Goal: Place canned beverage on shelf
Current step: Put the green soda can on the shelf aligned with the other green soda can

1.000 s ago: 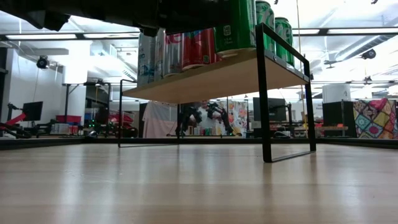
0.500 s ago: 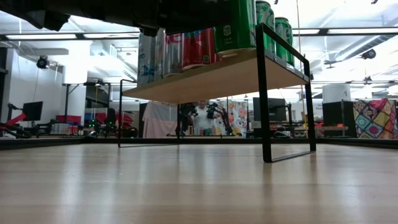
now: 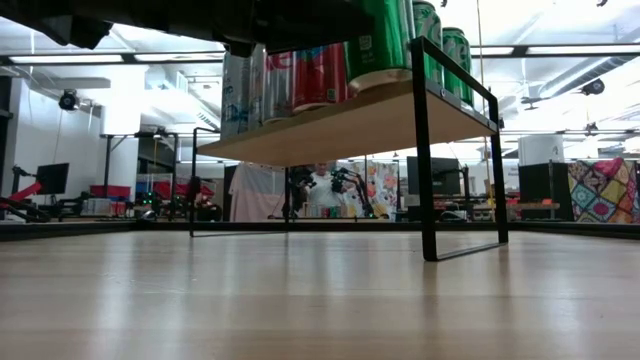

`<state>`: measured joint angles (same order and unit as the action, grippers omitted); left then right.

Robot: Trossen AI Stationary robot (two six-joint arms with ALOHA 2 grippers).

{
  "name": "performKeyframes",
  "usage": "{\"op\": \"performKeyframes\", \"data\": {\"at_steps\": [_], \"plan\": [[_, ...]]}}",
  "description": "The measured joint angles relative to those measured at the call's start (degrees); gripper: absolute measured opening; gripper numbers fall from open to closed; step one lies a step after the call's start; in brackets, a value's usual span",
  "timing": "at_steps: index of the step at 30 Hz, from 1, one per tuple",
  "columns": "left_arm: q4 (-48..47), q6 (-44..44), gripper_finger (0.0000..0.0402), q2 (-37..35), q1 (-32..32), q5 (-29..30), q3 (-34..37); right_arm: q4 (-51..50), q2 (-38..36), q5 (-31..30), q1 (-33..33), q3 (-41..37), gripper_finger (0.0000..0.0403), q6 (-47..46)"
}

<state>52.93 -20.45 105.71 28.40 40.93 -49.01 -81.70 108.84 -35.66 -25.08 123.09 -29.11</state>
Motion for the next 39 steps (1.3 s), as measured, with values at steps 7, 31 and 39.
{"op": "performKeyframes", "data": {"at_steps": [7, 31, 39], "plan": [[0.26, 0.00, 0.0256, 0.00, -0.07, 0.01, 0.00, 0.05, -0.50, -2.97, 0.00, 0.04, 0.0330, 0.27], [0.25, -0.02, 0.0256, -0.02, -0.41, 0.80, 0.00, 3.47, -0.72, -8.07, -1.53, 4.44, 0.0327, 3.47], [0.06, -0.04, 0.0256, -0.17, 0.18, 4.16, 0.00, 4.22, -0.75, -7.49, -6.55, 7.51, 0.0322, 2.05]]}}
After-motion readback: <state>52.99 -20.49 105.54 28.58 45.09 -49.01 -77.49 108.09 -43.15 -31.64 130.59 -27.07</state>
